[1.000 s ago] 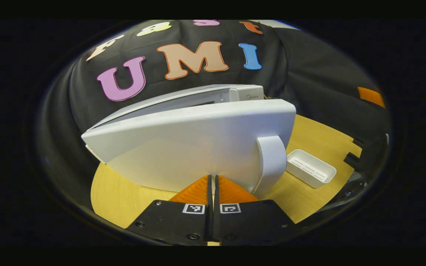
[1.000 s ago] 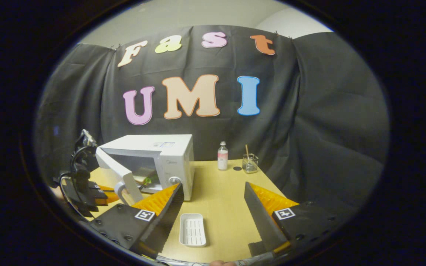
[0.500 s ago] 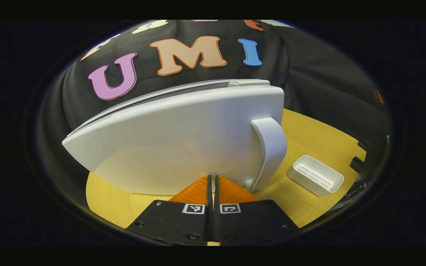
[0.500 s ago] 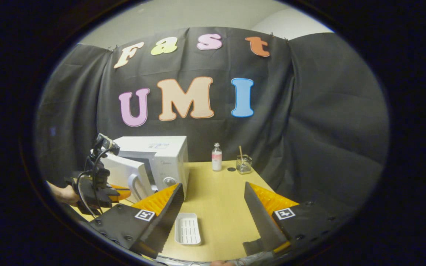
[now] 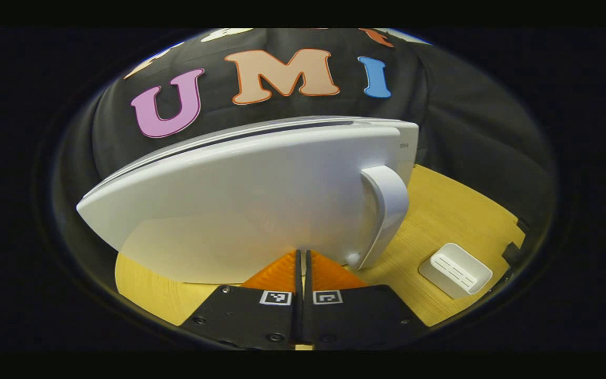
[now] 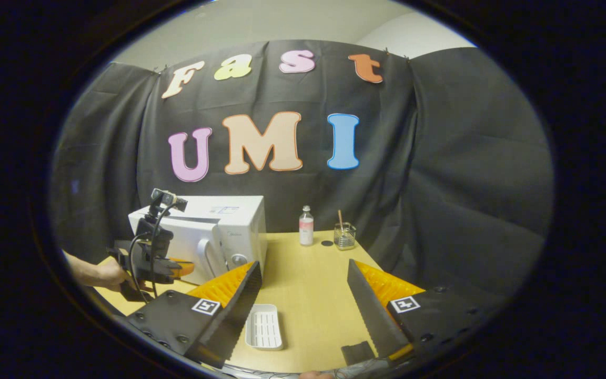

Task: Open the microwave oven with the left hand, put the food in, and close the microwave oven.

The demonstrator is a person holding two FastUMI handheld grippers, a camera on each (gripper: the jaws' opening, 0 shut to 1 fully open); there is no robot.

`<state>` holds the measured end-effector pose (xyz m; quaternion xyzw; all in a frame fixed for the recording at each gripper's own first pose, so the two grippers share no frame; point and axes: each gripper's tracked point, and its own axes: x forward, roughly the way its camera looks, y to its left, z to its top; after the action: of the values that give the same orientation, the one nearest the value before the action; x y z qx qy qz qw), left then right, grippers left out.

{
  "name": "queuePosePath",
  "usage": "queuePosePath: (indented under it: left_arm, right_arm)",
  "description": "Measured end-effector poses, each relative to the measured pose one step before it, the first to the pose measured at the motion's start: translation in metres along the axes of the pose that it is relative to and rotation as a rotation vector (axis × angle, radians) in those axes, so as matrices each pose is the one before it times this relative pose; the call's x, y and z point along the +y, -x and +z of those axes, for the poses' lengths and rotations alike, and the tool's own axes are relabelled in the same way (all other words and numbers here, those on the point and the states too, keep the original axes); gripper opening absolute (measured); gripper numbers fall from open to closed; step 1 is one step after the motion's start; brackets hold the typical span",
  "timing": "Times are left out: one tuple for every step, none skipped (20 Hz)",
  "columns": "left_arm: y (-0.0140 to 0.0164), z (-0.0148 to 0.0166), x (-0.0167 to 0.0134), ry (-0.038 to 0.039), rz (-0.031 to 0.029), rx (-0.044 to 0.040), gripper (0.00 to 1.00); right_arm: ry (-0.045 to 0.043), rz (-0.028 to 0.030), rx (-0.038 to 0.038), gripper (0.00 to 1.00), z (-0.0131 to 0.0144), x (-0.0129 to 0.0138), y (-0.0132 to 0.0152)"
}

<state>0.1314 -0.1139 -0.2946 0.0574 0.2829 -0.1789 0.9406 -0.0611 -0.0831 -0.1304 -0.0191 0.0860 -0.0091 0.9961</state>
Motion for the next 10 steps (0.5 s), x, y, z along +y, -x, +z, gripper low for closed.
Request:
queuePosePath:
  left_arm:
    - [-0.00250,0.00115,0.00235,0.00177,0.01030,-0.00310,0.00]
    - [-0.00265,-0.00035,0.00142,0.00253,0.00916,0.00144,0.01]
    - [-0.00251,0.00058,0.00016,0.00550,0.00333,-0.00033,0.01]
    - [-0.00275,-0.00019,-0.00097,0.00636,-0.00220,0.00200,0.01]
    - [-0.00075,-0.00319,-0.00331,0.01726,-0.00901,0.01376,0.01]
    - [-0.00057,-0.00209,-0.00043,0.00350,-0.00507,0.00617,0.00]
    - [0.00042,-0.00060,-0.00018,0.00107,-0.00637,0.00448,0.00]
    - [-0.00121,0.00023,-0.00128,0.00528,-0.00494,-0.00314,0.01]
    - [-0.00117,-0.00021,-0.00078,0.00287,-0.00399,0.00003,0.01]
    - [-0.00059,0.00031,0.00072,0.00354,-0.00064,-0.00278,0.00]
  right_arm:
    - [0.00316,0.00104,0.00223,0.97,-0.00018,0.00041,0.00077]
    - [0.00079,0.00060,0.00291,0.97,-0.00011,0.00007,0.00085]
    - [-0.00022,0.00106,0.00199,0.97,-0.00023,0.00007,-0.00106]
    - [0.00042,0.00009,0.00175,0.97,-0.00008,0.00012,-0.00010]
    - [0.00244,0.00092,-0.00096,0.97,0.00037,-0.00080,-0.00002]
    - [0.00846,-0.00221,0.00341,0.97,-0.00098,-0.00112,-0.00036]
    - [0.01092,-0.00158,0.00305,0.97,-0.00155,-0.00160,0.00003]
    - [0.00886,0.00035,-0.00562,0.96,0.00217,0.00000,0.00049]
    - [0.00614,-0.00017,-0.00257,1.00,0.00114,-0.00008,-0.00045]
    - [0.00312,0.00160,0.00197,0.97,-0.00085,0.00004,0.00021]
